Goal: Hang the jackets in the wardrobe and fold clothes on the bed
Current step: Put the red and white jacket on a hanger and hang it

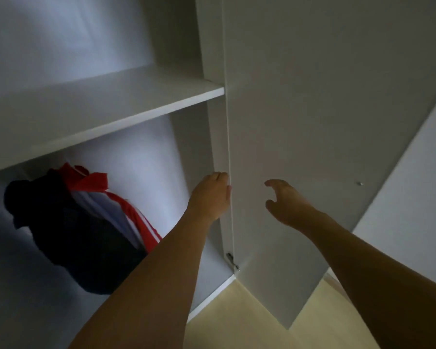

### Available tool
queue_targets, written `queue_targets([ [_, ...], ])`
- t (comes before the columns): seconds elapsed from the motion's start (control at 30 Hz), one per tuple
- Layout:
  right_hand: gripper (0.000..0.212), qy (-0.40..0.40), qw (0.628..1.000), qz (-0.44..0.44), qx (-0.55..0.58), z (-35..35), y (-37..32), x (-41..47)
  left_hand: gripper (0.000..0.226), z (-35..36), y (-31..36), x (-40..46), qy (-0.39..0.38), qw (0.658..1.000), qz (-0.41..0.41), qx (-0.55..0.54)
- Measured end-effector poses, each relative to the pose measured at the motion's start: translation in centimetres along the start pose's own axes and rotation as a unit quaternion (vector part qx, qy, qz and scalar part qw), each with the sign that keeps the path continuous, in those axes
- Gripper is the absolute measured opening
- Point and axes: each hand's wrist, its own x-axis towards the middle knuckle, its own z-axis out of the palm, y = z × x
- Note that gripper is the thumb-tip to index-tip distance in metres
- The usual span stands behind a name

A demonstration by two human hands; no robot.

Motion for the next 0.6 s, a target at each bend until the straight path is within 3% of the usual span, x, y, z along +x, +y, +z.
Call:
queue_targets([
  [0.3, 0.052, 0.100, 0.986, 0.137, 0.001, -6.5, 11.1, -18.2, 0.034, 2.5, 18.4, -4.8, -0.036, 0.983, 0.176, -0.034],
  [0.6, 0.051, 0.217, 0.926, 0.308, 0.012, -12.6, 26.7, -49.8, 0.032, 6.6, 48.9, -21.9, -0.074, 0.921, 0.373, -0.082],
])
